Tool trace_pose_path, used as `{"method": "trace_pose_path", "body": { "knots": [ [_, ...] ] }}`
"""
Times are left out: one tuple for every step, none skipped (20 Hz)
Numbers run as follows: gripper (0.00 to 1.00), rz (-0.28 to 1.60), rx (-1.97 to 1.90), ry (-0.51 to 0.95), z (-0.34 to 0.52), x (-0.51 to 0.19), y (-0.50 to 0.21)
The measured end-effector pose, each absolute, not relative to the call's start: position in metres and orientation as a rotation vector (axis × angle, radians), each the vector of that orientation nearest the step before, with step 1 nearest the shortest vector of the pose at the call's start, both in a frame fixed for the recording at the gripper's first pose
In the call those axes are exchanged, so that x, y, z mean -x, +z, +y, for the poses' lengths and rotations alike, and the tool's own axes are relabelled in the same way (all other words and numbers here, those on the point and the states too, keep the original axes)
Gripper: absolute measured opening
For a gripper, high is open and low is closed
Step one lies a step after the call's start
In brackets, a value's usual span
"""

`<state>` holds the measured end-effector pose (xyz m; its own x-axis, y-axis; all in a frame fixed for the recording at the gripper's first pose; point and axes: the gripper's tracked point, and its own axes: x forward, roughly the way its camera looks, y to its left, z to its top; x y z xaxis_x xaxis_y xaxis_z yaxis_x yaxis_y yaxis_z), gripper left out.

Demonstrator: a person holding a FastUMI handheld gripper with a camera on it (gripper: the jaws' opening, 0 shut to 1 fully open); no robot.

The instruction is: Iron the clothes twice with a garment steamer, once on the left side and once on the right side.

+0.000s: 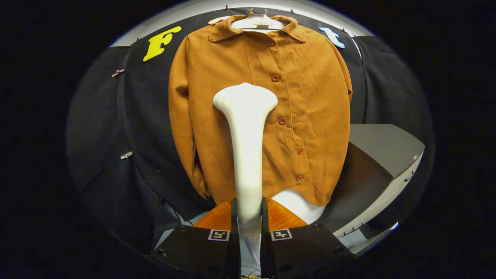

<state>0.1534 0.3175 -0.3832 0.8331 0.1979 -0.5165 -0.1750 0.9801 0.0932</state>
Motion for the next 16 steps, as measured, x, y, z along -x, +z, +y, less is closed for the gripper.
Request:
{"method": "trace_pose_path", "body": {
  "knots": [
    [0.23,0.535,-0.046,0.201,0.316,-0.152,-0.379],
    [0.23,0.523,-0.046,0.208,0.314,-0.150,-0.374],
    [0.23,0.510,-0.041,0.211,0.314,-0.148,-0.371],
    [0.23,0.498,-0.036,0.214,0.311,-0.148,-0.367],
    [0.23,0.494,-0.035,0.216,0.310,-0.148,-0.366],
    [0.23,0.500,-0.028,0.218,0.310,-0.150,-0.369],
    [0.23,0.499,-0.021,0.219,0.310,-0.153,-0.373],
    [0.23,0.507,-0.019,0.215,0.307,-0.157,-0.378],
    [0.18,0.518,-0.021,0.211,0.308,-0.160,-0.382],
    [0.18,0.504,-0.023,0.208,0.309,-0.156,-0.377],
    [0.18,0.476,-0.019,0.210,0.308,-0.153,-0.371],
    [0.18,0.445,-0.017,0.212,0.309,-0.150,-0.362],
    [0.18,0.418,-0.023,0.215,0.308,-0.147,-0.353],
    [0.18,0.395,-0.029,0.213,0.305,-0.144,-0.348],
    [0.18,0.370,-0.036,0.216,0.303,-0.142,-0.338],
    [0.18,0.348,-0.036,0.219,0.303,-0.139,-0.330]
  ]
}}
